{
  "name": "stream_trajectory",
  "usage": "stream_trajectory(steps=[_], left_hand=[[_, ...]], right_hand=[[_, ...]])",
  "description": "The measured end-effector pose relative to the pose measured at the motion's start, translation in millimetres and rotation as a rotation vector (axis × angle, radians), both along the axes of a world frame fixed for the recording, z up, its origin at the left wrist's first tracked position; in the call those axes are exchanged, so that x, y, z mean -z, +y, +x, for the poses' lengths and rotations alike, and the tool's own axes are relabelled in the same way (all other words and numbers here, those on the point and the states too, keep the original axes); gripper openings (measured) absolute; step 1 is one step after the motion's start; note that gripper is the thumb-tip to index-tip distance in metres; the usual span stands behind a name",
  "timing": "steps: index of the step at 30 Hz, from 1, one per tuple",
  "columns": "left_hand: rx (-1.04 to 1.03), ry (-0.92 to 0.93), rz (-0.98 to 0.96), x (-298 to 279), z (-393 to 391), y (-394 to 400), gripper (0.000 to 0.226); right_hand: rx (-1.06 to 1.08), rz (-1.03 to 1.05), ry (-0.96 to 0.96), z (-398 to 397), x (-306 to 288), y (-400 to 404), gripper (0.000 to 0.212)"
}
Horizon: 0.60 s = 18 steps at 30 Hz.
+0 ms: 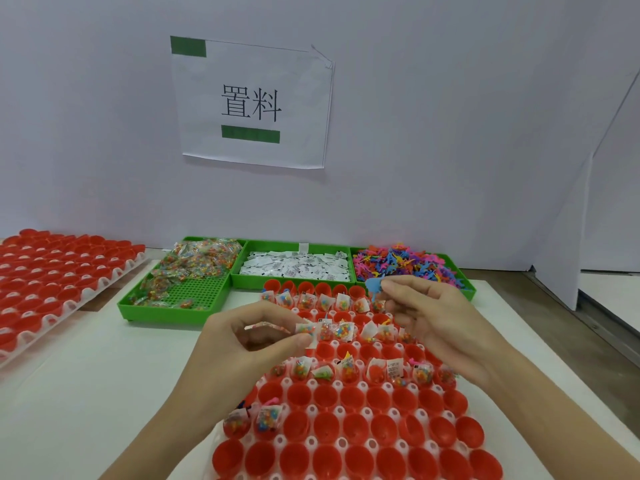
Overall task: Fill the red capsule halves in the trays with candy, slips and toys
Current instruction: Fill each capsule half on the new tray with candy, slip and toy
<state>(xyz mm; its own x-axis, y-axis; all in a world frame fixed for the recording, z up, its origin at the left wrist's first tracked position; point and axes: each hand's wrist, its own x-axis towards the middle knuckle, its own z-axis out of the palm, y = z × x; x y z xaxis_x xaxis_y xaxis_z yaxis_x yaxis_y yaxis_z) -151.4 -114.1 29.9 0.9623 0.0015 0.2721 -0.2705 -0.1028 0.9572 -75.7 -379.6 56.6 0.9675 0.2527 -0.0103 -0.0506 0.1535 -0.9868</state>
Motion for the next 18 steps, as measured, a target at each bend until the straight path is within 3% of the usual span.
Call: stream_trajectory(steps=[6, 9, 18], left_hand=[[0.065, 0.04, -0.134, -7, -7, -9, 0.021], [0.09, 0.039, -0.166, -9, -9, -10, 0.016], [0.127, -0.005, 0.006, -8, -10, -9, 0.016]], right_hand=[[-0.012, 0.023, -0.034, -40, 10, 22, 0.035], [0.021, -0.08, -0.091, -52, 17, 33, 0.032], [-0.013, -0.27, -0.327, -72, 16, 50, 0.007]])
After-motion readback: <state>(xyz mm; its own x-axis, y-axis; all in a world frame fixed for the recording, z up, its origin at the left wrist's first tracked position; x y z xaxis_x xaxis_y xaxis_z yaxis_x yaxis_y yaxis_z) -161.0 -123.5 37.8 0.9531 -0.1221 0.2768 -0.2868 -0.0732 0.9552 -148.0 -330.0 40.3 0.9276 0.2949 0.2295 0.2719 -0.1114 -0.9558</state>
